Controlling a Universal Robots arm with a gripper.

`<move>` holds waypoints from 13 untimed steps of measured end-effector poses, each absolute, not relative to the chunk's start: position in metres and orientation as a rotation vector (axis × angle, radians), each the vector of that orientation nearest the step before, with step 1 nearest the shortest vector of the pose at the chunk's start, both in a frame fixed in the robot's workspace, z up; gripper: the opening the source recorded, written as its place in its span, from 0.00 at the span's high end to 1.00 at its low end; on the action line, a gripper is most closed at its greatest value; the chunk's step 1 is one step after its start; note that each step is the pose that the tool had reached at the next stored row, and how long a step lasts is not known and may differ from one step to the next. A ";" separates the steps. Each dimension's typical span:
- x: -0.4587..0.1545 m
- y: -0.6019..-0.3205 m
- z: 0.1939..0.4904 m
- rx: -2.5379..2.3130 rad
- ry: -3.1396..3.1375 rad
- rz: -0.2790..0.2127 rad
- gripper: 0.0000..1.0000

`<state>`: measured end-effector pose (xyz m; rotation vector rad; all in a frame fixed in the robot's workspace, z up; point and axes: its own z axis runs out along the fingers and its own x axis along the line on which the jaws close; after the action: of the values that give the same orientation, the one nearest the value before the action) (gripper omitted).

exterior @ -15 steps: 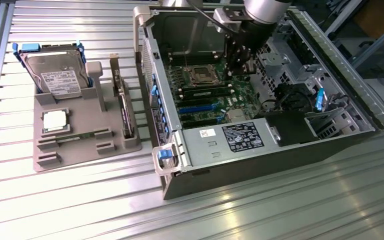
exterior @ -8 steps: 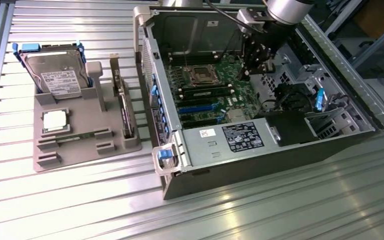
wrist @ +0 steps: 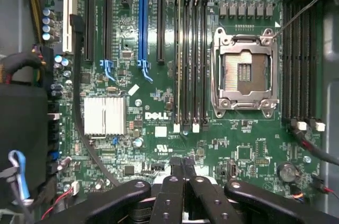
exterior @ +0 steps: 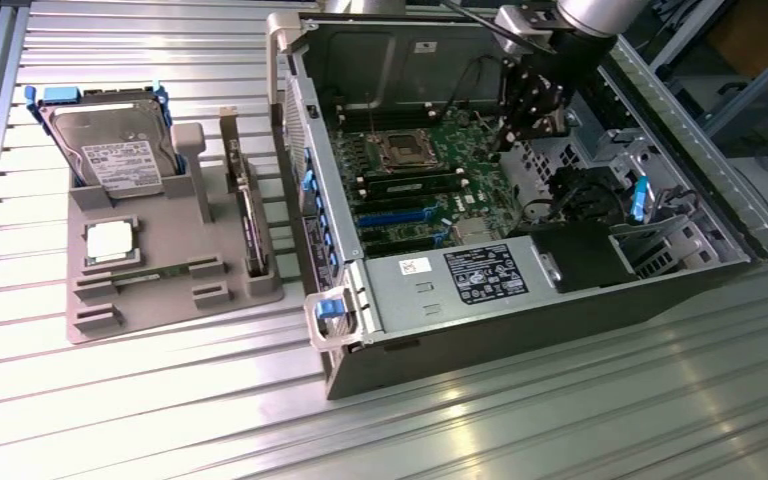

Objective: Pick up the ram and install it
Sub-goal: 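Insert the ram into the slot, then press down the ram until it locks into place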

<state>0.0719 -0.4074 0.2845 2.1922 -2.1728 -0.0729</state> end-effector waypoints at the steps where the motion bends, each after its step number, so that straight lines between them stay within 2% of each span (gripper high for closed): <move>1: 0.072 -0.407 0.289 2.192 -2.173 -0.073 0.90; 7: 0.075 -0.407 0.313 2.192 -2.173 -0.073 0.90; 13: 0.075 -0.407 0.313 2.192 -2.173 -0.073 0.90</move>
<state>0.0753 -0.4074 0.3134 2.1923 -2.1728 -0.0730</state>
